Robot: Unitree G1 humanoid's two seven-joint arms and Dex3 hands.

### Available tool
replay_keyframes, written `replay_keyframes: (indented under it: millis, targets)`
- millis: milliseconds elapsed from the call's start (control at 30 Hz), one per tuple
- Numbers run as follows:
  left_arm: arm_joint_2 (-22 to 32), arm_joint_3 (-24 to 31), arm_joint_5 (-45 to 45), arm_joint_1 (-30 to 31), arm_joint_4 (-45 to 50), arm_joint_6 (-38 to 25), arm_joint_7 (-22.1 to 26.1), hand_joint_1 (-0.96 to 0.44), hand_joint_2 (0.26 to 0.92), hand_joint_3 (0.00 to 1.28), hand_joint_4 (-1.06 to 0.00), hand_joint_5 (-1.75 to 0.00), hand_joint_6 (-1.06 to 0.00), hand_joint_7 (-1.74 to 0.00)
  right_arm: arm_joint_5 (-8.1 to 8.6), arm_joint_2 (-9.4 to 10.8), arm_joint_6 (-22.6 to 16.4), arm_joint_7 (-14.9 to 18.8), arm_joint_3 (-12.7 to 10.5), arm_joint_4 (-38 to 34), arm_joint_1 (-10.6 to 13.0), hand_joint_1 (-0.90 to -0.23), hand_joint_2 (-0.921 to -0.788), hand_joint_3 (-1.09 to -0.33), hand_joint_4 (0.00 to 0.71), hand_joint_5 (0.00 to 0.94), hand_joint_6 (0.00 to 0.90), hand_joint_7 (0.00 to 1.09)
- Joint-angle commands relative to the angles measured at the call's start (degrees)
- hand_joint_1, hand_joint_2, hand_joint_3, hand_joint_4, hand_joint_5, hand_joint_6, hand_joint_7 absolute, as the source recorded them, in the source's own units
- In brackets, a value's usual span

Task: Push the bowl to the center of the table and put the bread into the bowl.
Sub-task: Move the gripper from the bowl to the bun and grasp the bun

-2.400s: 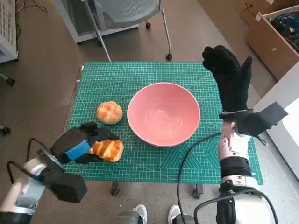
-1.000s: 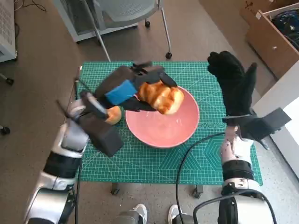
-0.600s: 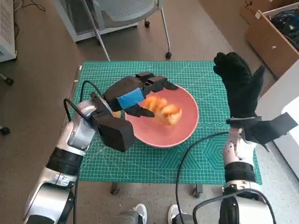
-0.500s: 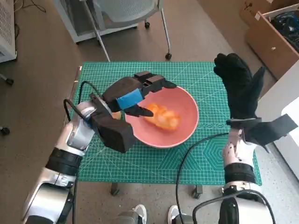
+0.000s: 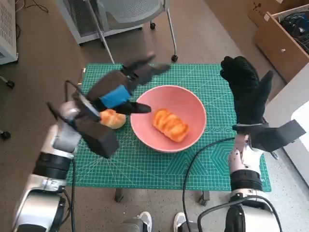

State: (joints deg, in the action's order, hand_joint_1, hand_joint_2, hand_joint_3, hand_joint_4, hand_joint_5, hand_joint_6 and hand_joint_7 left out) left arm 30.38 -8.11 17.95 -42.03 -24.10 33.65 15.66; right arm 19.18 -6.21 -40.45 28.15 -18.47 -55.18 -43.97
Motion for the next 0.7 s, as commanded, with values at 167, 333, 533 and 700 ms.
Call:
replay_keyframes:
  millis: [167,333,533,700]
  targets:
    - [5.7,5.7,-3.4,3.0,4.9,-3.6,2.2,-0.65,0.921,0.22,-0.04,-0.01,-0.03,-0.46,1.21,0.9,0.8,0.6,-0.3,-0.8,0.7,-0.592,-0.921,-0.762,0.196,0.01,0.125,0.33]
    - [7.7,7.5,-4.0,4.3,5.1,-7.5,3.5,-0.57,0.88,0.14,-0.05,-0.01,0.0,-0.53,1.18,1.0,0.7,0.7,-0.1,-1.1,0.6,-0.581,-0.921,-0.766,0.196,0.009,0.117,0.32]
    - [9.6,6.8,-1.4,5.5,1.6,-11.9,4.3,-0.5,0.832,0.08,-0.04,-0.01,-0.01,-0.49,0.95,0.9,0.6,1.4,0.1,-2.1,0.1,-0.577,-0.921,-0.766,0.172,0.001,0.091,0.31]
    - [9.9,4.9,-0.4,5.7,-1.9,-13.8,6.2,-0.5,0.832,0.03,-0.03,0.0,-0.06,-0.37,0.53,0.8,0.5,1.4,0.4,-2.4,-0.1,-0.579,-0.921,-0.767,0.159,0.0,0.08,0.3]
